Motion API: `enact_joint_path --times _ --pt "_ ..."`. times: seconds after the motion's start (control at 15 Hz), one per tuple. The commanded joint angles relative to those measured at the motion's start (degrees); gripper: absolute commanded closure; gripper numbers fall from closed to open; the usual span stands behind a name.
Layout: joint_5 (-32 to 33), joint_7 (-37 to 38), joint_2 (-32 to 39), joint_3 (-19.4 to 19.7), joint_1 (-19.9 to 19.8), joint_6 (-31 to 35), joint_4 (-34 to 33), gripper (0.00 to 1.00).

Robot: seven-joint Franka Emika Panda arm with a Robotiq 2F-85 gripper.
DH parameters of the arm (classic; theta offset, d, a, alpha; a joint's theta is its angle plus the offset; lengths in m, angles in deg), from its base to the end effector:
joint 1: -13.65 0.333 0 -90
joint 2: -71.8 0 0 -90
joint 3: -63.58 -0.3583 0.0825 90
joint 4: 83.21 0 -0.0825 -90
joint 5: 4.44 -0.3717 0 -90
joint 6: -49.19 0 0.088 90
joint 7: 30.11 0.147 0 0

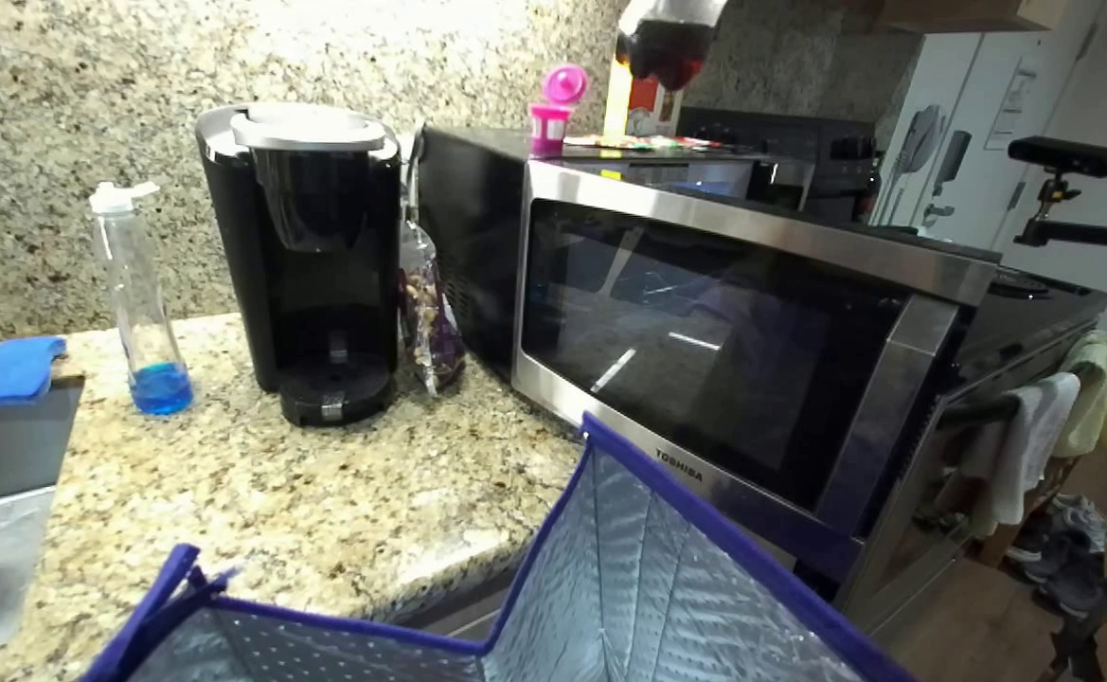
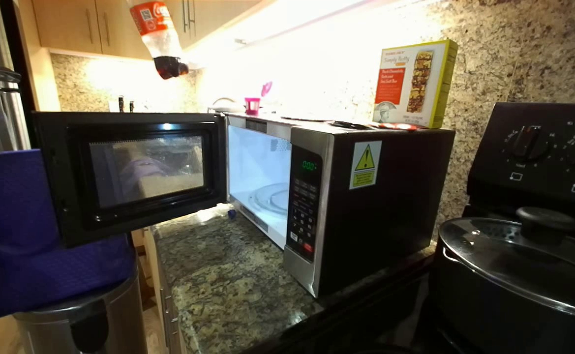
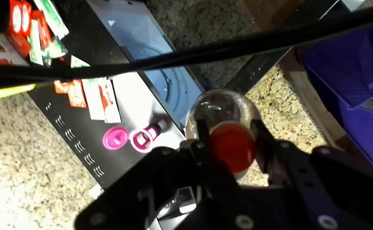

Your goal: Move the coke bottle to the right

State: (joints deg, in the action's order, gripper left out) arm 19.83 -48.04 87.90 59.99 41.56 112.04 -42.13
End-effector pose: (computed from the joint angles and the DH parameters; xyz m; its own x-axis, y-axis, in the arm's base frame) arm 0.5019 0.2141 0.7993 0.7963 0.6045 0.0222 0.5594 -0.7498 0.3534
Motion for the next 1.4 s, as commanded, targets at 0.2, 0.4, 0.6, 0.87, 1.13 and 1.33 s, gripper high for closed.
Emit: enact_joint_path --times 0.2,0.4,0.6,0.87,1.13,1.33 --pt "-9.63 11.64 -8.70 4.27 -7.05 -3.13 12.56 0.87" --pt "-19.39 14.63 -11.99 7.45 -11.91 1.27 21.62 0.87" --pt "-28.43 15.63 -13.82 10.92 -15.86 7.76 30.38 0.87" --pt "-32.75 14.25 -14.91 14.16 -18.19 16.84 43.22 0.87" --pt "-30.18 14.34 -15.41 11.51 -22.22 24.10 56.76 0.87" --pt "-29.82 15.26 -15.48 9.94 -24.18 28.13 66.34 0.87"
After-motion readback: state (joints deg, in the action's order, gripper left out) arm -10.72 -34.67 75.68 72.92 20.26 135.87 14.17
